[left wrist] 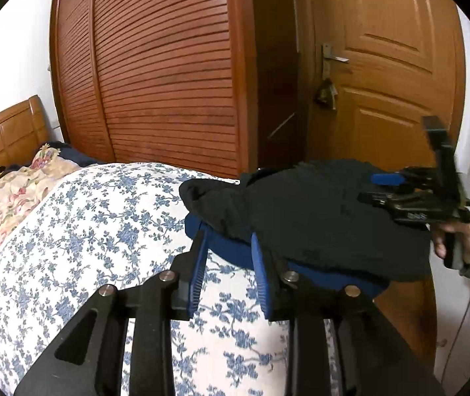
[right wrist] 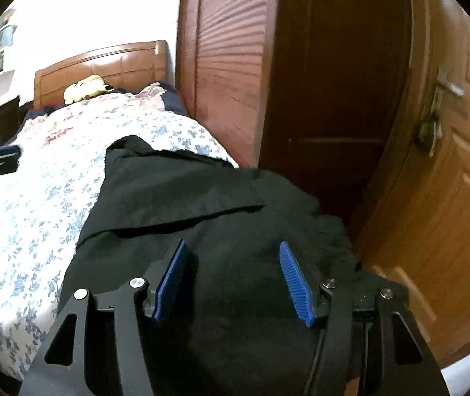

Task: Fold large clothes
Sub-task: 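Lower the coat onto the blue pillow and open both tools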

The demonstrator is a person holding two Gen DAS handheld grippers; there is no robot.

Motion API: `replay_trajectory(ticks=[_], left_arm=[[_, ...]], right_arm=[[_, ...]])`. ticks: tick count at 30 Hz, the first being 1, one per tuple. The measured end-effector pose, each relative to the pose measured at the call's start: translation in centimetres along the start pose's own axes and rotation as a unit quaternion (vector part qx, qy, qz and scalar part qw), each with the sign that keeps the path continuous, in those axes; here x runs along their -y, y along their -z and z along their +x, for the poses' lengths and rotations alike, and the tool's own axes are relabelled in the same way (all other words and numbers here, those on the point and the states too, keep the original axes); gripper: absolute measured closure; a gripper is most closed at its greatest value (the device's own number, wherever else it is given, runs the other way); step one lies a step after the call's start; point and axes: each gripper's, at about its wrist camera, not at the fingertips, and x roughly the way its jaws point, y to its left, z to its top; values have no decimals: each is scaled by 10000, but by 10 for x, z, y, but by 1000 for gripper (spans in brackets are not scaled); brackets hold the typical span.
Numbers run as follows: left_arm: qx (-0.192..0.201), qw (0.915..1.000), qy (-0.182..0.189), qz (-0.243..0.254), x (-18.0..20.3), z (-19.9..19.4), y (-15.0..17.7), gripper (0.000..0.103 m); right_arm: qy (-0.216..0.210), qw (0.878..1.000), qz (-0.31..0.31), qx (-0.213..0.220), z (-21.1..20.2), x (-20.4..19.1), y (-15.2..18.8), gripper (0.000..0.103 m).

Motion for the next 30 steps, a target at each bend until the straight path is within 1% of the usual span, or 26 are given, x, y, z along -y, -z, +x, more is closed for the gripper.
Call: replay_trajectory(ticks=[2, 6, 12, 14, 15, 18, 19, 22, 25, 27, 29, 30], left_arm=[[18, 10000, 10, -12, -1, -6, 4, 74], [71, 10000, 5, -26, -3, -22, 15, 74], [109, 9999, -85, -97, -9, -47, 34, 73], [135, 9997, -119, -167, -12, -59, 42, 73], [143, 9996, -157, -199, -14, -67, 48, 73], [146, 9992, -286, -256, -21, -84, 60, 73], [151, 9988, -386, -270, -25, -93, 66, 73], [194, 9974, -636, -284, -35, -111, 78, 73], [142, 9958, -806, -420, -48, -129, 93, 73], [100, 9938, -984, -512, -58, -141, 104, 73], [98, 9919, -1108, -609, -65, -154, 113, 73], [90, 9901, -1215, -691, -70, -162, 121, 73]], right_arm=[[-55, 9997, 162, -196, 17, 5, 1, 43], [-110, 9988, 296, -381, 26, 3, -5, 43], [110, 9982, 282, -518, 28, 4, -19, 43], [322, 9981, 274, -455, 19, -3, -23, 43], [459, 9980, 250, -351, 11, -7, -26, 43], [640, 9979, 37, -26, -5, -36, -28, 43], [652, 9978, -50, 100, -13, -47, -30, 43], [489, 9980, -238, 324, -32, -80, -35, 42], [91, 9983, -365, 452, -44, -116, -40, 38], [-227, 9974, -424, 539, -52, -141, -43, 36], [-550, 9960, -441, 555, -58, -165, -39, 31], [-693, 9951, -455, 546, -59, -179, -39, 31]])
